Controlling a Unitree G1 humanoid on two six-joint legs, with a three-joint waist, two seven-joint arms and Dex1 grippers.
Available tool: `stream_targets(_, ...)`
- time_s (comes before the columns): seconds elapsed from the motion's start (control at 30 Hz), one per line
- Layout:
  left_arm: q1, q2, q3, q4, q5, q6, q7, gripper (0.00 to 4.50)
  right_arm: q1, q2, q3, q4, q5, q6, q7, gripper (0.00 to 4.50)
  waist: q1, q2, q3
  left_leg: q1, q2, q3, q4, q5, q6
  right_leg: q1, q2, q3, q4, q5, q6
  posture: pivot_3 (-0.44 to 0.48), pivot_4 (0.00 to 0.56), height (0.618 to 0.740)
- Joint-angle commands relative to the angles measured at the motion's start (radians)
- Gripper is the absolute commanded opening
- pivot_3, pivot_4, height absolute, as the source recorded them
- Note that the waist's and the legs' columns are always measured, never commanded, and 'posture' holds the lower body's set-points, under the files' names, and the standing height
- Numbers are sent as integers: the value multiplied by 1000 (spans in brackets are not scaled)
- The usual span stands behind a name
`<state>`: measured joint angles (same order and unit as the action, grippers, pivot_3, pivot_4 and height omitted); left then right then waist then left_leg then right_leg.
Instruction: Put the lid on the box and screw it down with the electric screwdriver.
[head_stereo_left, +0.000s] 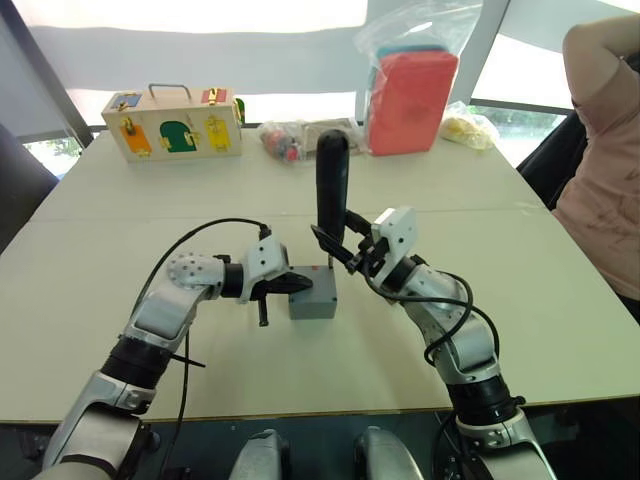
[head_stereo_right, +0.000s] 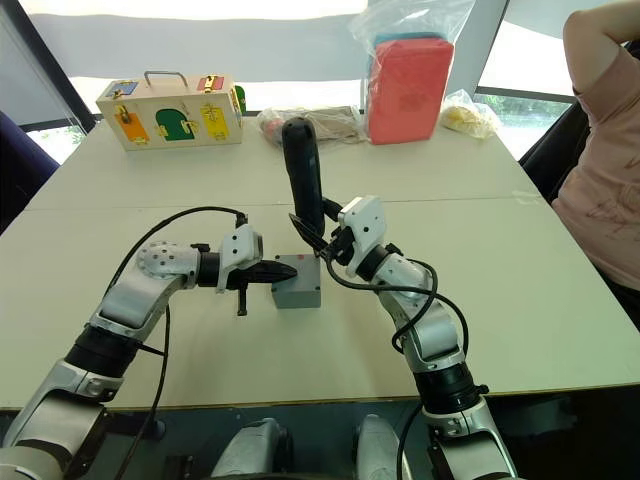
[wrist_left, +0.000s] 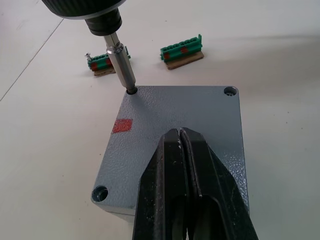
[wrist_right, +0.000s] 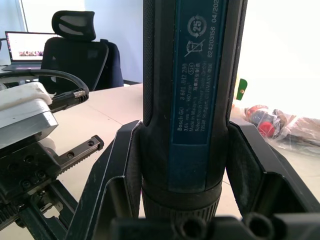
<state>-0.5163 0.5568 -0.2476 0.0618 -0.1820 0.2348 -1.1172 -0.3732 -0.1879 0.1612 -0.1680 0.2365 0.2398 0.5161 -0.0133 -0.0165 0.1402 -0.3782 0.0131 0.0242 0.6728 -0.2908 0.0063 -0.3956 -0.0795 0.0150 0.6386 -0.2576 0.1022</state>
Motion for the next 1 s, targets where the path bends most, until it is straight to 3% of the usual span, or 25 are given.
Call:
stream_targets(0.03,-2,1,-8,-4,12,-3,-3,0,62,-28,59,104,-36,135,8,1824,0,0,-3,5,0,0,-4,0,0,4,0,0,-4,0,0,0,150,730)
stream_targets(1.0,-1,4,-7,3,21,-14,-5,0,56,-42,34,101,-22,132,8,1824,0,0,-6,7,1,-1,-12,0,-1,5,-10,-1,-11,-2,-4,0,150,730)
